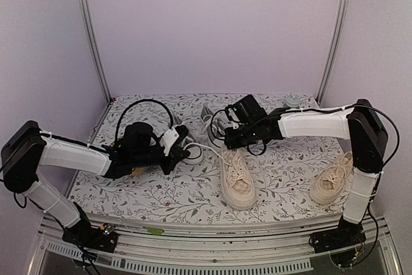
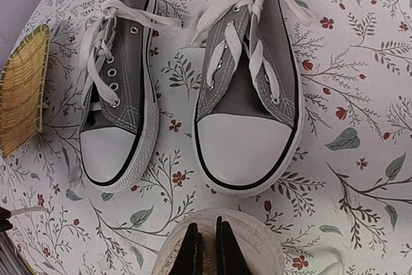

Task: Tie the shoes
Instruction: Place the shoe at the center of the board.

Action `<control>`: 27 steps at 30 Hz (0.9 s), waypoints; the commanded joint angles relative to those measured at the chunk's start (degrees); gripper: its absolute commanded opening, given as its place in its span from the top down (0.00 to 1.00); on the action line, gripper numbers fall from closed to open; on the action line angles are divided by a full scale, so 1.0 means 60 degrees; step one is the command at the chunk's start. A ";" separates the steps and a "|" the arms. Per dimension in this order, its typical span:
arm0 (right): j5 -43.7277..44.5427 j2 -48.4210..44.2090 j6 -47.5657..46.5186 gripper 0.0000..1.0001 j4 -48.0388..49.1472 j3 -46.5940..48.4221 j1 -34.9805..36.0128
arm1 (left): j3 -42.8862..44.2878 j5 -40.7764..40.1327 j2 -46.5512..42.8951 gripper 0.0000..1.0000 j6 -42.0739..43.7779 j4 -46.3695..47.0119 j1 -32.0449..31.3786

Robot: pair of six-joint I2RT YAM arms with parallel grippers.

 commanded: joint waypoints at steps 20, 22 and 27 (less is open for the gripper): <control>-0.1215 0.0557 0.0114 0.99 -0.0542 0.0922 0.0289 | 0.0835 -0.0083 0.0143 1.00 0.0889 -0.2256 0.0399; -0.1579 0.0809 0.0018 0.99 -0.0767 0.1034 0.0299 | 0.0891 -0.0090 0.0197 1.00 0.0902 -0.2354 0.0397; -0.2019 0.1515 -0.0249 0.99 -0.1281 0.1512 0.0517 | 0.0898 -0.0133 0.0223 1.00 0.0913 -0.2401 0.0403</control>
